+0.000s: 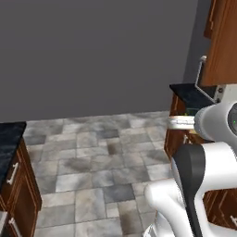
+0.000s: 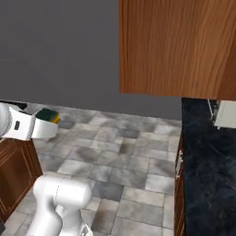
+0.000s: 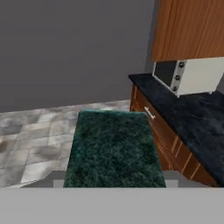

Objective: Locate and retrieve the bar soap and sponge from the cabinet. Place them next to the sink.

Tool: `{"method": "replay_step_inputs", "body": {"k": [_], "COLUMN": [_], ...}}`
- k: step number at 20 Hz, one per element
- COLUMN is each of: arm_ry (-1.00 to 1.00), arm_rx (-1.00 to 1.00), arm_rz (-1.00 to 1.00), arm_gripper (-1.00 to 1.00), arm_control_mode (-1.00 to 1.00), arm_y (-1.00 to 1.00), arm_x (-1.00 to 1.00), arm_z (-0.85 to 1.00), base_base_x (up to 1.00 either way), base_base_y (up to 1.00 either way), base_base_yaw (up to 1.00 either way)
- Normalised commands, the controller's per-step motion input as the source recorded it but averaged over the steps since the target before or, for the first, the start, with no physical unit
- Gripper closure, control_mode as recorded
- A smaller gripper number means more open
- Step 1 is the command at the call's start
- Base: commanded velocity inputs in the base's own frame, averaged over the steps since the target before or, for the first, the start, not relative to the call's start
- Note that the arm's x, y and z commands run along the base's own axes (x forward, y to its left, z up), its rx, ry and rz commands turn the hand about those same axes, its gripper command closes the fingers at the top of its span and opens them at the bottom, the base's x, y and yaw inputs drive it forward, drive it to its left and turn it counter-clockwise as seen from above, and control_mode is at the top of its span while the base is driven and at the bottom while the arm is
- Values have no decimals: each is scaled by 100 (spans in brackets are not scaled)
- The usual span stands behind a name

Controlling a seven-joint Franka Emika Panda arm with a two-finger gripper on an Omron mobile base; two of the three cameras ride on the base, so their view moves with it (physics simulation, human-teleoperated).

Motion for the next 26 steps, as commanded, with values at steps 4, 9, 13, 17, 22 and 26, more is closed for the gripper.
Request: {"method": "replay_step_inputs", "body": {"k": [4, 9, 13, 17, 22, 26], "arm_ry": [0, 0, 0, 0, 0, 0], "arm_rx": [0, 0, 0, 0, 0, 0], "arm_rz": [0, 0, 0, 0, 0, 0], "arm_gripper": [100, 100, 100, 100, 100, 100], "arm_control_mode": [100, 100, 100, 100, 100, 100], "arm_y": [0, 0, 0, 0, 0, 0], "arm_x": [0, 0, 0, 0, 0, 0], "arm_z": [0, 0, 0, 0, 0, 0], "base_base_x": [0, 0, 0, 0, 1, 0], "base_base_y": [4, 4, 3, 4, 10, 7], "base_base_yaw": [50, 50, 50, 50, 50, 50]}}
